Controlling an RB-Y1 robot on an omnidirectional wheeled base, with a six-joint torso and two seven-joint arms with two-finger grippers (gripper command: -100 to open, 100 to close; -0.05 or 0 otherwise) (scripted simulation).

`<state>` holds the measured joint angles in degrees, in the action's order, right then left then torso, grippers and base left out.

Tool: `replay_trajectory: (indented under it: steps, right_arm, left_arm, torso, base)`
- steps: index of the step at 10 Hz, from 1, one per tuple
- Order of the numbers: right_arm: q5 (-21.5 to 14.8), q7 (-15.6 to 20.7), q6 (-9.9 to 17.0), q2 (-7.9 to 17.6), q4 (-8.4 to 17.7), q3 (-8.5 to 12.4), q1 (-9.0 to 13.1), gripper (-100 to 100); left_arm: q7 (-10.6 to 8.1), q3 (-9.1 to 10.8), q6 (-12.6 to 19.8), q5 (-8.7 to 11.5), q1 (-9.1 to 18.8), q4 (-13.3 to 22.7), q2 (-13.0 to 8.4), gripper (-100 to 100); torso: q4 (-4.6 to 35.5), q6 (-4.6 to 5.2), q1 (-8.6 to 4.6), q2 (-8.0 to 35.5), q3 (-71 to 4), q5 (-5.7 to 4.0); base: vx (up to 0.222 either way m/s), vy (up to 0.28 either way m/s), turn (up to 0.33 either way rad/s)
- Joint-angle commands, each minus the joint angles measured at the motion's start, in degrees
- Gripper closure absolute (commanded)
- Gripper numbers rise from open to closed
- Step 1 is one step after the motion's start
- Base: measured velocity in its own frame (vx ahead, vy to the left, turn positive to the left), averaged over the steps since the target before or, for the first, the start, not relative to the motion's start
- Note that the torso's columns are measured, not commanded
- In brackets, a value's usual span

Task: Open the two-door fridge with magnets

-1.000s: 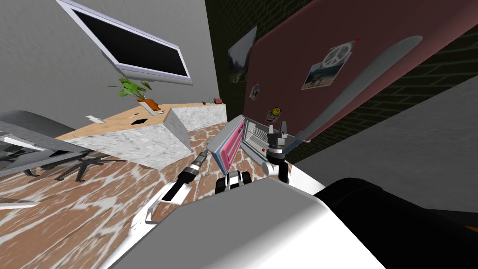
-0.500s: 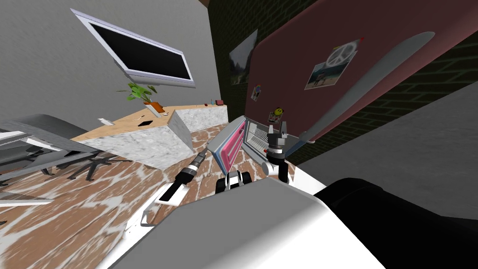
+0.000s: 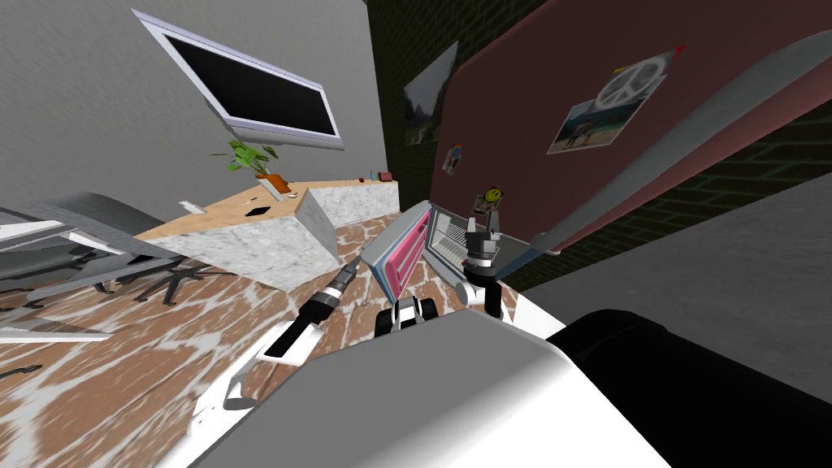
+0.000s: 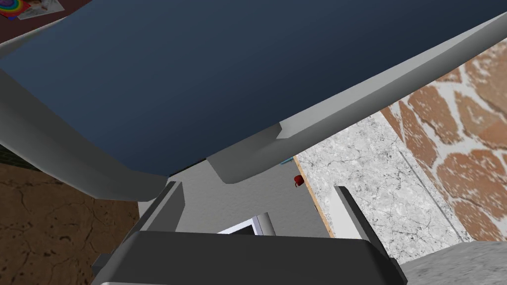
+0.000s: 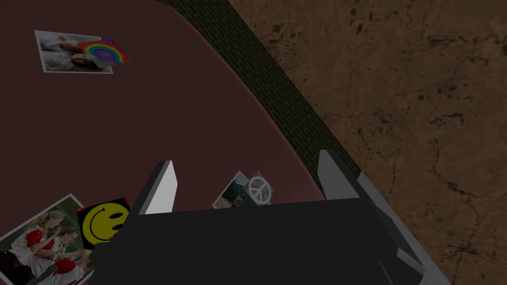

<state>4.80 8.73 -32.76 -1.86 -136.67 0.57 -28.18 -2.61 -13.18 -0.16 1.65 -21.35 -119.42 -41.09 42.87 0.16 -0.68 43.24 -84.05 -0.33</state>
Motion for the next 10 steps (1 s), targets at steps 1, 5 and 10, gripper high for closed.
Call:
replay_trajectory:
  steps: [1, 5, 10]
  right_arm:
    - [0.00, 0.00, 0.00, 0.00, 0.00, 0.00, 0.00, 0]
    - [0.00, 0.00, 0.00, 0.00, 0.00, 0.00, 0.01, 0]
    - [0.00, 0.00, 0.00, 0.00, 0.00, 0.00, 0.01, 0]
  left_arm:
    - [-0.56, 0.29, 0.09, 0.55, -0.27, -2.83, -1.13, -100]
    - [-0.90, 0.47, 1.60, 0.90, -1.05, -2.46, -1.97, 0]
    - [-0.90, 0.47, 1.86, 0.90, -1.13, -2.23, -1.98, 0]
  torso:
    - [0.08, -0.01, 0.00, 0.03, 0.01, -0.04]
    - [0.07, -0.18, 0.21, 0.25, 0.15, 0.05]
    - [-0.64, -0.16, 0.71, -1.11, -0.62, 0.34]
  base:
    - [0.015, 0.010, 0.018]
    - [0.007, 0.002, 0.013]
    - [-0.003, -0.001, 0.000]
